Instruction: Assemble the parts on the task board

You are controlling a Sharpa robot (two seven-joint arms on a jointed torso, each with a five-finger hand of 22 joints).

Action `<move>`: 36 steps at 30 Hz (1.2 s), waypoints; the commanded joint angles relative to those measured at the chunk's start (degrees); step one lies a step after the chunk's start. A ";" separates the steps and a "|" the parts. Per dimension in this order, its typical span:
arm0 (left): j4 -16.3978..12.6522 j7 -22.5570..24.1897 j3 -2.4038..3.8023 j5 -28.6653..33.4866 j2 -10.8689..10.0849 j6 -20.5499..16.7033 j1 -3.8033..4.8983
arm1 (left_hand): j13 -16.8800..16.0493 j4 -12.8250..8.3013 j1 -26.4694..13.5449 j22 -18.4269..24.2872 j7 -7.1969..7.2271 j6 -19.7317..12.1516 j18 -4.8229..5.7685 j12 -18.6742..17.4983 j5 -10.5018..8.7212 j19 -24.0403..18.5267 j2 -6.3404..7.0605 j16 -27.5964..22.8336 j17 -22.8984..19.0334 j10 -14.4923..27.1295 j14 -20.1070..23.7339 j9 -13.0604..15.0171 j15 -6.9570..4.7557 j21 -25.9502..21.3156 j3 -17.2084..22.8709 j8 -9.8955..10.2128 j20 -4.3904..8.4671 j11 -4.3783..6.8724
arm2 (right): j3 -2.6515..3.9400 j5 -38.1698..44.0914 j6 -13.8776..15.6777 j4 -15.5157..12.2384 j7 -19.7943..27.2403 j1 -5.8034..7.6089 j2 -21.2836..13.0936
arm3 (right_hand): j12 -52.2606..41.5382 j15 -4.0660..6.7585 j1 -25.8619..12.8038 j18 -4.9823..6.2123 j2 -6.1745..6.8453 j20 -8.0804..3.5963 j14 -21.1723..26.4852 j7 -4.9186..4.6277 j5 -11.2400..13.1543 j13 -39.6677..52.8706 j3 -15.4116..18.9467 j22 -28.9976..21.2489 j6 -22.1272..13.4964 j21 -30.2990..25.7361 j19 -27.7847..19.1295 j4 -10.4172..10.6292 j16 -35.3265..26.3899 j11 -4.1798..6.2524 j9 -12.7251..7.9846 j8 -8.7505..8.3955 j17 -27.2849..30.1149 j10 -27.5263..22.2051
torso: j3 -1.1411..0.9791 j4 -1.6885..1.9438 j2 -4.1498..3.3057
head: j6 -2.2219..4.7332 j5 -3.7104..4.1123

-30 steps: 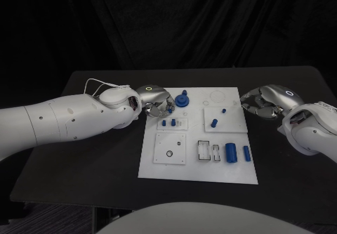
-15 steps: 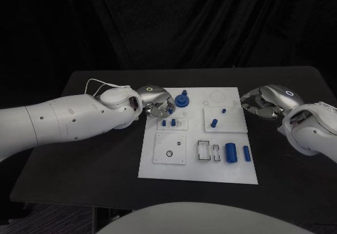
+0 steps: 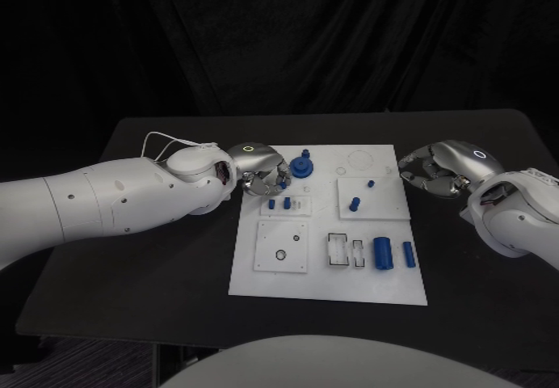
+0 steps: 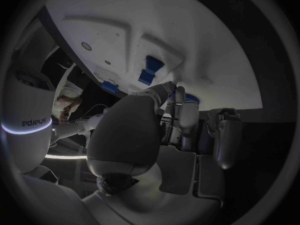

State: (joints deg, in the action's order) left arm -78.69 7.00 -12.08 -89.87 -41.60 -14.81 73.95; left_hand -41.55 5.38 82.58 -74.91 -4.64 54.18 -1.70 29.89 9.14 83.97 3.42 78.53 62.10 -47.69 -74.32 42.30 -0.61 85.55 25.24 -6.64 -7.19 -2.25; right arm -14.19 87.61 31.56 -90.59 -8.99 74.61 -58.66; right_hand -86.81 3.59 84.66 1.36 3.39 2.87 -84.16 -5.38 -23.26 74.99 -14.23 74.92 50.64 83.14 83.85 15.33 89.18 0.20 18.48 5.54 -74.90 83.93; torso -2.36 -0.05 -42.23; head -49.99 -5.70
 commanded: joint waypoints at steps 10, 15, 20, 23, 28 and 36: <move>0.31 -0.42 -0.01 -0.03 0.35 0.37 -0.22 | 0.13 -0.01 0.14 -12.99 -0.38 0.44 0.11 -0.36 0.27 0.63 -0.30 -0.53 -0.49 -0.58 0.76 2.25 0.00 -0.67 -0.05 0.02 0.26 0.00 | 0.02 0.17 -0.40 -0.14 -0.47 -0.12 -0.05 | 0.37 0.29 -0.42 0.35 0.27 -0.38 -5.64 0.12 -0.28 11.47 -0.07 12.82 0.40 -0.06 2.89 0.13 -0.02 0.13 -0.09 -0.22 -14.45 2.73 | 0.00 -0.05 -0.02 | -0.01 -0.13; 0.40 -0.59 -0.01 -0.03 0.43 0.92 -0.34 | 0.29 -0.29 0.24 -12.85 -0.14 -2.01 0.01 -0.95 -0.30 0.22 0.01 -0.91 -1.21 -0.35 1.43 1.35 0.15 -1.06 -0.09 2.03 0.14 -0.22 | 0.02 0.17 -0.43 -0.16 -0.47 -0.12 -0.05 | 0.37 0.29 -0.42 0.35 0.27 -0.38 -5.64 0.12 -0.28 11.47 -0.07 12.82 0.40 -0.06 2.89 0.13 -0.02 0.13 -0.09 -0.22 -14.45 2.73 | 0.00 0.00 -0.04 | -0.01 -0.11; 0.42 -0.87 -0.01 -0.03 0.42 1.00 -0.49 | 0.48 -0.36 0.16 -12.80 0.54 -6.28 -0.03 -1.53 -0.65 0.04 0.60 -0.98 -1.54 -0.44 1.73 -0.20 0.53 -1.25 0.25 3.24 0.03 -0.66 | 0.02 0.17 -0.38 -0.15 -0.45 -0.12 -0.05 | 0.43 0.28 -0.40 0.35 0.30 -0.37 -5.64 0.10 -0.28 11.40 -0.14 12.82 0.38 -0.08 2.89 0.10 -0.03 0.12 -0.12 -0.27 -14.44 2.66 | -0.01 0.01 -0.01 | -0.01 -0.12; 0.45 -1.04 -0.01 -0.03 0.39 1.06 -0.56 | 0.51 -0.33 0.11 -12.76 0.67 -6.91 -0.06 -1.66 -0.67 -0.05 0.68 -1.07 -1.76 -0.42 1.90 -0.48 0.60 -1.34 0.34 3.23 0.00 -0.74 | 0.02 0.17 -0.39 -0.15 -0.45 -0.12 -0.04 | 0.43 0.28 -0.40 0.35 0.30 -0.37 -5.64 0.10 -0.28 11.40 -0.14 12.82 0.38 -0.08 2.89 0.10 -0.03 0.12 -0.12 -0.27 -14.44 2.66 | 0.00 0.00 -0.02 | -0.01 -0.15; 0.49 -1.17 -0.01 -0.03 0.30 0.93 -0.63 | 0.54 -0.24 -0.02 -12.68 1.47 -9.83 -0.13 -2.04 -0.66 -0.31 0.94 -1.19 -2.15 -0.45 2.26 -1.81 0.76 -1.60 0.80 3.24 -0.08 -0.90 | 0.02 0.17 -0.42 -0.14 -0.46 -0.12 -0.08 | 0.43 0.28 -0.40 0.35 0.30 -0.37 -5.64 0.10 -0.28 11.40 -0.14 12.82 0.38 -0.08 2.89 0.10 -0.03 0.12 -0.12 -0.27 -14.44 2.66 | 0.01 0.01 0.00 | -0.01 -0.21; 0.52 -1.50 -0.01 -0.03 0.17 0.64 -0.70 | 0.50 -0.23 -0.02 -12.57 1.73 -11.02 -0.21 -2.18 -0.58 -0.61 1.09 -1.37 -2.58 -0.51 2.62 -2.70 0.81 -1.90 1.11 3.24 -0.12 -0.93 | 0.02 0.17 -0.56 -0.13 -0.48 -0.12 -0.06 | 0.43 0.28 -0.40 0.35 0.30 -0.37 -5.64 0.10 -0.28 11.40 -0.14 12.82 0.38 -0.08 2.89 0.10 -0.03 0.12 -0.12 -0.27 -14.44 2.66 | -0.01 0.03 0.03 | -0.01 -0.26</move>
State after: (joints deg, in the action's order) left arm -78.12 5.72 -12.13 -89.88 -41.43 -14.24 73.35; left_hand -41.05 5.19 82.46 -74.90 -2.87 43.60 -1.70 27.93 8.79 83.77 4.04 77.39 59.58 -48.21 -72.17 39.72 0.31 83.93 26.06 -3.60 -7.39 -2.78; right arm -14.21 87.61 31.30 -90.63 -9.02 74.61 -58.67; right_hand -86.59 3.59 84.66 1.36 3.39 2.87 -84.16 -5.38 -23.26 74.99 -14.23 74.91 50.64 83.14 83.85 15.33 89.18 0.20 18.41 5.54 -74.90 83.93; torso -2.35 -0.02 -42.22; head -49.99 -5.95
